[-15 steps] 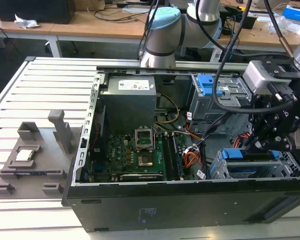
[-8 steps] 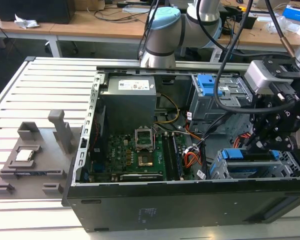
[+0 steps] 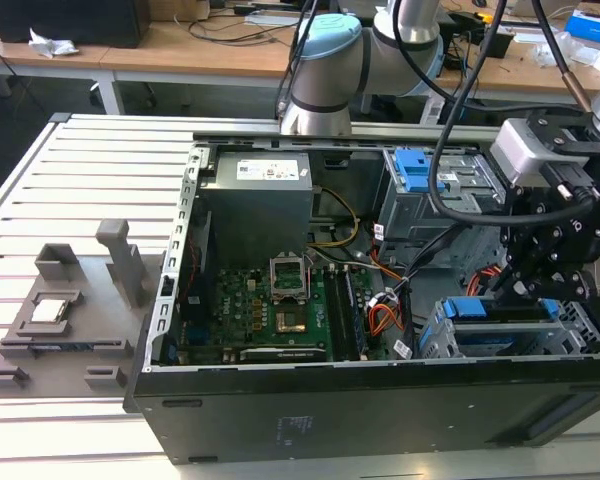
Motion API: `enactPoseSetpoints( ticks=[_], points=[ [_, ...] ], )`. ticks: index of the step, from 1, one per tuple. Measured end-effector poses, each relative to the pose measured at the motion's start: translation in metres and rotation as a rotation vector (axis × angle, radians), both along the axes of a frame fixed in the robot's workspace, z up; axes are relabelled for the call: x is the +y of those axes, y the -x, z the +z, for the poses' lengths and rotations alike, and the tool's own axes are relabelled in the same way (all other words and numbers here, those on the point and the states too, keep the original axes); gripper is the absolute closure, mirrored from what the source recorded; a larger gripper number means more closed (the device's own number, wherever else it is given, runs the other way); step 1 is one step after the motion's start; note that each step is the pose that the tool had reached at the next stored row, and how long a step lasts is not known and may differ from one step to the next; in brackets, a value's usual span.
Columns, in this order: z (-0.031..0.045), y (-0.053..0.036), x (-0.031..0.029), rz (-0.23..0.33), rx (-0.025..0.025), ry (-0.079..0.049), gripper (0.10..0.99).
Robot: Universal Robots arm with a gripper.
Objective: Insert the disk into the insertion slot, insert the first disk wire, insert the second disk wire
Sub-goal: 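Insert the second disk wire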
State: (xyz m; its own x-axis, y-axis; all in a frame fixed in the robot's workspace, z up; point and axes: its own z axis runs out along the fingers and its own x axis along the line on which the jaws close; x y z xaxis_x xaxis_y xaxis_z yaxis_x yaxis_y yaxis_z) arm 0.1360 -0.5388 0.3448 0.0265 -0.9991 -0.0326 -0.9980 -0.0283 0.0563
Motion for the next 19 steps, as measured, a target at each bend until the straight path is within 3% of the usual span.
enactPoseSetpoints(
  ticks=[5, 17, 19],
  points=[
    [-0.0031, 0.0000, -0.0013, 0.000, 0.0000, -0.009, 0.929],
    [-0.0088, -0.0001, -0.0063, 0.000, -0.0001, -0.013, 0.929],
    [-0.0076, -0.0001, -0.0062, 0.000, -0.0001, -0.014, 0.855]
  ],
)
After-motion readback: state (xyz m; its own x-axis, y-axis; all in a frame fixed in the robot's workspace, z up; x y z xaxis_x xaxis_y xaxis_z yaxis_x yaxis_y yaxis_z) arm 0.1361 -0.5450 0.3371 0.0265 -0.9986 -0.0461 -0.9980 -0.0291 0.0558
